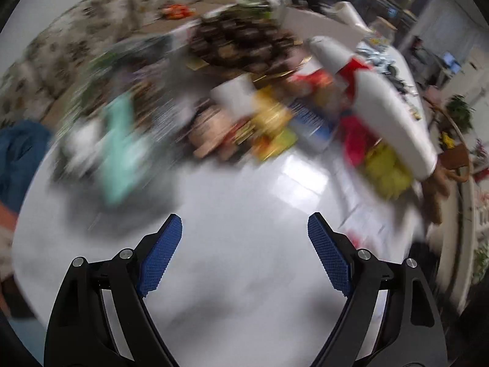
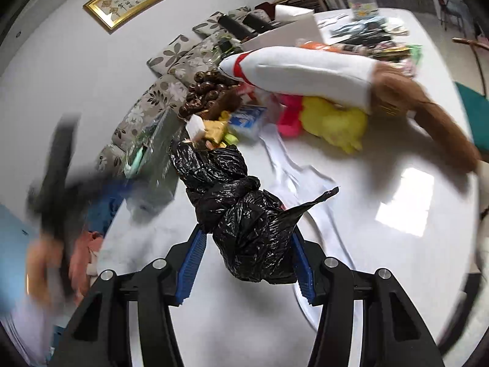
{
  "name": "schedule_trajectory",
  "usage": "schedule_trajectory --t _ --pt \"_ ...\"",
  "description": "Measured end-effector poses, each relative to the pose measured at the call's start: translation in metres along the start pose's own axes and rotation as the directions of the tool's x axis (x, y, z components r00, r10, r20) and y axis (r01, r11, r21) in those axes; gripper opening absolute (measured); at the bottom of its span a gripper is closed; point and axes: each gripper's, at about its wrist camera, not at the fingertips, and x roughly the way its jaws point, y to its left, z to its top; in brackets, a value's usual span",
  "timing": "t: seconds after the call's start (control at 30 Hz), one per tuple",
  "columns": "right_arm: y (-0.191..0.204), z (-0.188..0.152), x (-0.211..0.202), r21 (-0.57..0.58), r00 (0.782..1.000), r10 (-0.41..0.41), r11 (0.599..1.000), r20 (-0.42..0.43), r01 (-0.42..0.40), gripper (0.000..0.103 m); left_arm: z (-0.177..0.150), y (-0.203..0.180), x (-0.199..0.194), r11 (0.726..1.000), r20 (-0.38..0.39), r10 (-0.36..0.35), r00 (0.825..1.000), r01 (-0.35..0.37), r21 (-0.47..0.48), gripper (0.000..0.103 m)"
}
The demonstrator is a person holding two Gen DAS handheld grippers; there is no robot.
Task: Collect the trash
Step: 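Grasp the black plastic bag with the right tool, then grasp the white dotted sponge pad with the left tool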
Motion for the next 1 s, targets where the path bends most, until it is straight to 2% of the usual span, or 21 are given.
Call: schedule_trajectory --t 0.1,0.17,0.2,0.27,0.33,0.37,0.43,0.47,0.5,0.57,0.7,0.83,1.0 --pt "0.003 -0.02 -0.023 0.008 1.0 0.009 1.0 0.001 -0.009 0.053 0.046 -0.013 0.022 0.998 0.021 0.058 0.998 -0.058 -0.003 0.083" --pt "0.006 -0.028 -0.033 0.001 1.0 0.013 1.0 0.014 -0.013 0.054 0.07 -0.012 0.042 0.997 -0.003 0.067 0.998 -0.067 -0.038 0.082" --pt "0.007 -0.032 -0.037 0.004 1.0 0.013 1.0 0.021 -0.013 0.054 0.082 -0.008 0.052 0.994 -0.019 0.095 0.995 -0.095 -0.059 0.083" --pt "0.007 -0.04 -0.045 0.023 0.999 0.027 0.999 0.035 -0.028 0.054 0.095 0.004 0.07 0.983 -0.058 0.145 0.988 -0.151 -0.102 0.082" --pt "0.008 -0.047 -0.05 0.02 0.999 0.029 0.999 0.045 -0.03 0.054 0.101 0.014 0.086 0.976 -0.097 0.144 0.985 -0.158 -0.149 0.081" --pt "0.008 -0.05 -0.052 0.015 0.999 0.019 1.0 0.048 -0.02 0.054 0.103 0.019 0.093 0.973 -0.11 0.134 0.985 -0.152 -0.174 0.077" --pt "0.009 -0.056 -0.053 0.019 0.999 0.029 0.999 0.037 -0.03 0.054 0.104 0.02 0.097 0.976 -0.093 0.129 0.987 -0.143 -0.162 0.068" --pt "0.01 -0.059 -0.052 0.027 0.999 0.036 0.999 0.027 -0.036 0.054 0.104 0.022 0.101 0.976 -0.106 0.116 0.988 -0.133 -0.171 0.049" --pt "0.011 -0.06 -0.05 0.03 0.999 0.042 0.999 0.021 -0.043 0.054 0.105 0.024 0.104 0.975 -0.117 0.105 0.988 -0.125 -0.183 0.037" --pt "0.014 -0.062 -0.047 0.032 0.998 0.057 0.998 0.009 -0.057 0.054 0.103 0.029 0.109 0.971 -0.133 0.082 0.988 -0.109 -0.212 0.037" --pt "0.02 -0.059 -0.048 0.033 0.997 0.071 0.997 0.019 -0.072 0.054 0.098 0.021 0.1 0.976 -0.097 0.124 0.988 -0.139 -0.168 0.035" --pt "0.028 -0.055 -0.047 0.017 0.998 0.061 0.998 0.024 -0.062 0.054 0.095 0.011 0.08 0.987 -0.041 0.071 0.997 -0.076 -0.138 0.035" --pt "0.04 -0.056 -0.045 0.0 0.999 0.048 0.999 0.02 -0.048 0.054 0.059 0.007 0.035 0.998 0.022 -0.014 1.0 0.015 -0.056 0.035"
